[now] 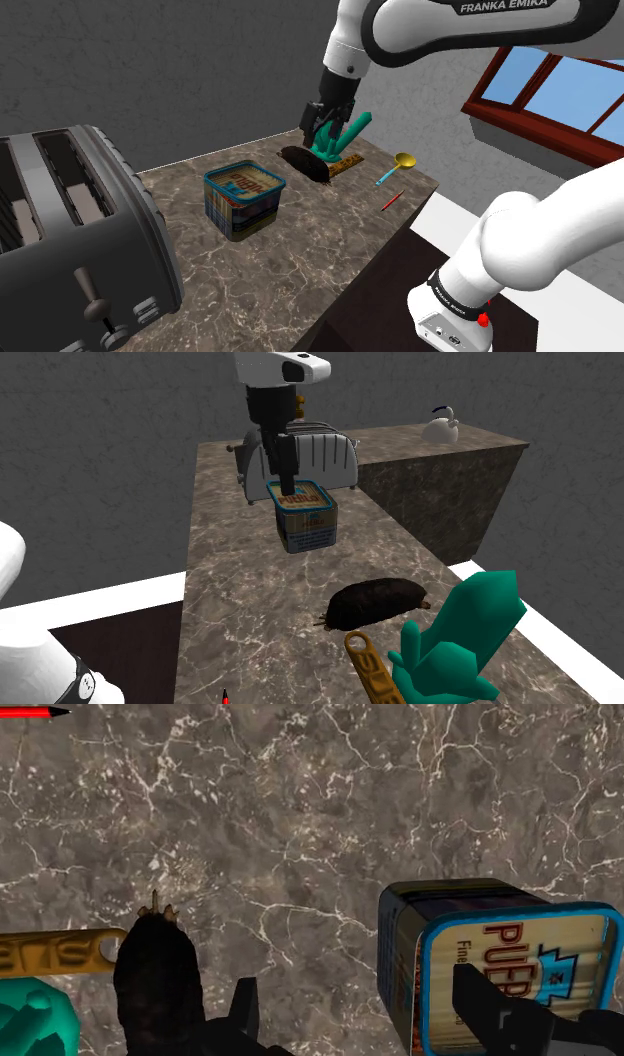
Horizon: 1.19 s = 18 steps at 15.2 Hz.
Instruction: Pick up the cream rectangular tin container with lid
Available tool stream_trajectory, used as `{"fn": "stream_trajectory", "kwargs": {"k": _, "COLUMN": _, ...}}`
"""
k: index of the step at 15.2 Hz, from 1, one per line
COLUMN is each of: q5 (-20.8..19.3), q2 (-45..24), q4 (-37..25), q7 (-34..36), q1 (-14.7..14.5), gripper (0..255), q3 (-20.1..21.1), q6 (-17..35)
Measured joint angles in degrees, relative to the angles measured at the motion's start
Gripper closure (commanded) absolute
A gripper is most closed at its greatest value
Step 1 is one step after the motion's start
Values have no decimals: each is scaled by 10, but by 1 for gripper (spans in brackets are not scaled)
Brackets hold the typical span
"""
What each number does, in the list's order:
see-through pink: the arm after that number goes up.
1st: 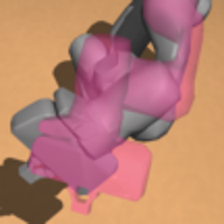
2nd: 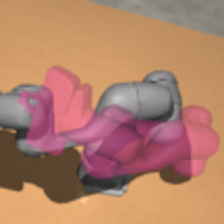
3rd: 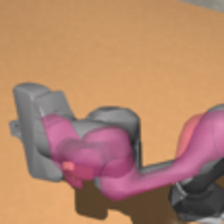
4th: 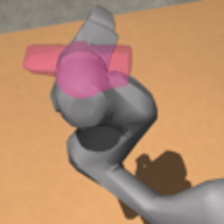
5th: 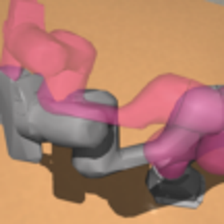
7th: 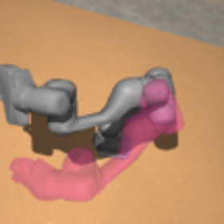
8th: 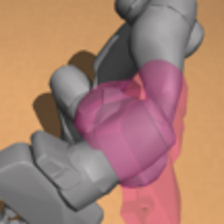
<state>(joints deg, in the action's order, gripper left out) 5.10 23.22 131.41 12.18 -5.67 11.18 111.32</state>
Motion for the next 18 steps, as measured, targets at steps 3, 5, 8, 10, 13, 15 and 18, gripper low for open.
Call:
{"fn": "stream_trajectory", "kwargs": {"k": 3, "q5": 4, "q2": -47, "q4": -19, "q7": 34, "q1": -7, "gripper": 0, "q3": 23, "q6": 15}}
{"fn": "stream_trajectory", "kwargs": {"k": 5, "q5": 5, "q2": -87, "q4": -33, "q7": 62, "q1": -14, "gripper": 0, "q3": 41, "q6": 32}}
{"fn": "stream_trajectory", "kwargs": {"k": 8, "q5": 2, "q2": -130, "q4": -50, "q7": 87, "q1": -18, "gripper": 0, "q3": 56, "q6": 50}}
{"fn": "stream_trajectory", "kwargs": {"k": 10, "q5": 2, "q2": -139, "q4": -41, "q7": 92, "q1": -20, "gripper": 0, "q3": 59, "q6": 66}}
{"fn": "stream_trajectory", "kwargs": {"k": 13, "q5": 0, "q2": -148, "q4": -27, "q7": 92, "q1": -19, "gripper": 0, "q3": 59, "q6": 88}}
{"fn": "stream_trajectory", "kwargs": {"k": 15, "q5": 0, "q2": -153, "q4": -19, "q7": 93, "q1": -20, "gripper": 0, "q3": 61, "q6": 101}}
{"fn": "stream_trajectory", "kwargs": {"k": 18, "q5": -1, "q2": -156, "q4": -17, "q7": 94, "q1": -20, "gripper": 255, "q3": 62, "q6": 107}}
